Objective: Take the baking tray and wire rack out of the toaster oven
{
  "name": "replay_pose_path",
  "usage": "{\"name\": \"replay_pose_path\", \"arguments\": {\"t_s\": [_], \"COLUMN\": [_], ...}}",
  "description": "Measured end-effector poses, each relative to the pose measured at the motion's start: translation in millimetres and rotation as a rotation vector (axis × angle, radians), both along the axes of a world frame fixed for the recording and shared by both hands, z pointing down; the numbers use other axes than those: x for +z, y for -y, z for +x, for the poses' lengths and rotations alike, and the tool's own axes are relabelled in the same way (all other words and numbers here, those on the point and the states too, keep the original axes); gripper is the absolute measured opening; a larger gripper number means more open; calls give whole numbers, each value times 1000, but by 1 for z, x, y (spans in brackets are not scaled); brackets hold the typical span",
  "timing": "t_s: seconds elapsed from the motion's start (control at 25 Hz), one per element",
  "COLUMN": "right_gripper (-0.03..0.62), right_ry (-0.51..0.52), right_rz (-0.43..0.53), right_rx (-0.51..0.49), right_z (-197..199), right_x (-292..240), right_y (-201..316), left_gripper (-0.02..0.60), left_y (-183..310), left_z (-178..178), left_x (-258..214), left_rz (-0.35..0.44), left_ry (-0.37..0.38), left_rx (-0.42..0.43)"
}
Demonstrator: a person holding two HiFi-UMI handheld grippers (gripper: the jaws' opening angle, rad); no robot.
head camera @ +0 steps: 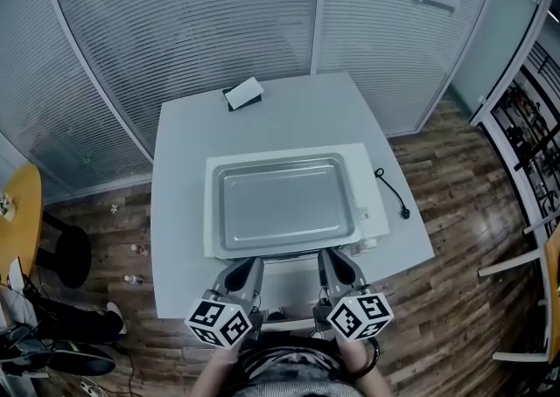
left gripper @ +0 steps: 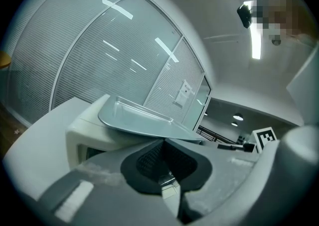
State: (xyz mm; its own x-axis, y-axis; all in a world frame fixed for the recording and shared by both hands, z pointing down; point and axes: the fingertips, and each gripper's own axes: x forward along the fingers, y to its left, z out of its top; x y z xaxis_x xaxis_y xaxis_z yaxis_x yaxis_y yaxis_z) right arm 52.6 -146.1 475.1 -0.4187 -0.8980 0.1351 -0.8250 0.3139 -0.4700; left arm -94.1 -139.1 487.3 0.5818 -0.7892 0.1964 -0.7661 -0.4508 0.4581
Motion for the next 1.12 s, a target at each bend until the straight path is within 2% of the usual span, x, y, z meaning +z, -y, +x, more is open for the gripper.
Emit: {"name": "replay_pose_path", "arguments": {"t_s": [0.32, 0.68, 0.84, 1.0, 1.12], "right_gripper": [3, 3, 3, 3, 3], "right_ry": [-2, -18, -27, -43, -11], "right_rz": [-9, -72, -107, -149, -192], "right_rx": [2, -10, -16, -25, -23], "right_z": [2, 7, 7, 5, 5], "right_x": [4, 34, 50, 69, 88], "right_y": [1, -9, -12, -12, -10], "left_gripper": [5, 5, 5, 5, 5], "left_y": [1, -15, -18, -18, -17], "left_z": [1, 6, 6, 6, 6], "left_x": [4, 25, 37, 56, 77], "left_rz": [-29, -82, -90, -149, -192], "left_ry": [-41, -37, -6, 0, 10], "left_rx": [1, -15, -29, -39, -49]}}
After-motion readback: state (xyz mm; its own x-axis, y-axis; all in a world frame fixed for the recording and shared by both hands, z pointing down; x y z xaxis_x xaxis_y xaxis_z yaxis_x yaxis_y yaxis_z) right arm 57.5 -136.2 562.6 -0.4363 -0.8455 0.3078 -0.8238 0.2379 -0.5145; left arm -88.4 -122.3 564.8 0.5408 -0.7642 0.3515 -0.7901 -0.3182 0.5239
